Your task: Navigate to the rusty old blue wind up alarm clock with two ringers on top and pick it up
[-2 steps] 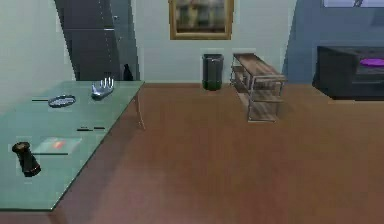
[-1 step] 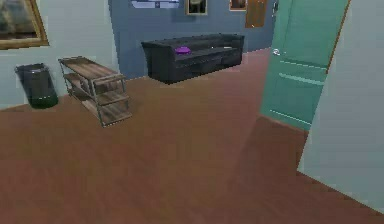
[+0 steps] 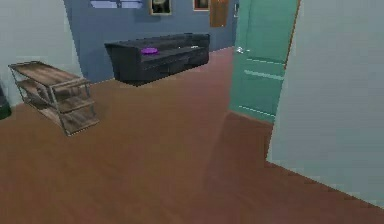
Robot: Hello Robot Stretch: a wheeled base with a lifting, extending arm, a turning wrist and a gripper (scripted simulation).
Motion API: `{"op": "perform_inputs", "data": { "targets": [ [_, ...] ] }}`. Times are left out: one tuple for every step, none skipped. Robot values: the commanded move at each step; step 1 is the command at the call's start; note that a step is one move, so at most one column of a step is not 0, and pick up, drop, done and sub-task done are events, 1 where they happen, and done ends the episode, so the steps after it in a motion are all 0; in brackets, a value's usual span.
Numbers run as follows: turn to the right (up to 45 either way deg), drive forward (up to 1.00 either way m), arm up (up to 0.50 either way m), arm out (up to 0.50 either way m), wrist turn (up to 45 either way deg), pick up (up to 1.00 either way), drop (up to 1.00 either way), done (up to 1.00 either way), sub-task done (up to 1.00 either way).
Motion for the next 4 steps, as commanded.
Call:
{"op": "perform_inputs", "data": {
  "targets": [
    [0.0, 1.0, 0.0, 0.0, 0.0, 0.0, 0.0, 0.0, 0.0],
    [0.0, 1.0, 0.0, 0.0, 0.0, 0.0, 0.0, 0.0, 0.0],
    [3.0, 0.0, 0.0, 0.0, 0.0, 0.0, 0.0, 0.0, 0.0],
    [0.0, 1.0, 0.0, 0.0, 0.0, 0.0, 0.0, 0.0, 0.0]
  ]
}}
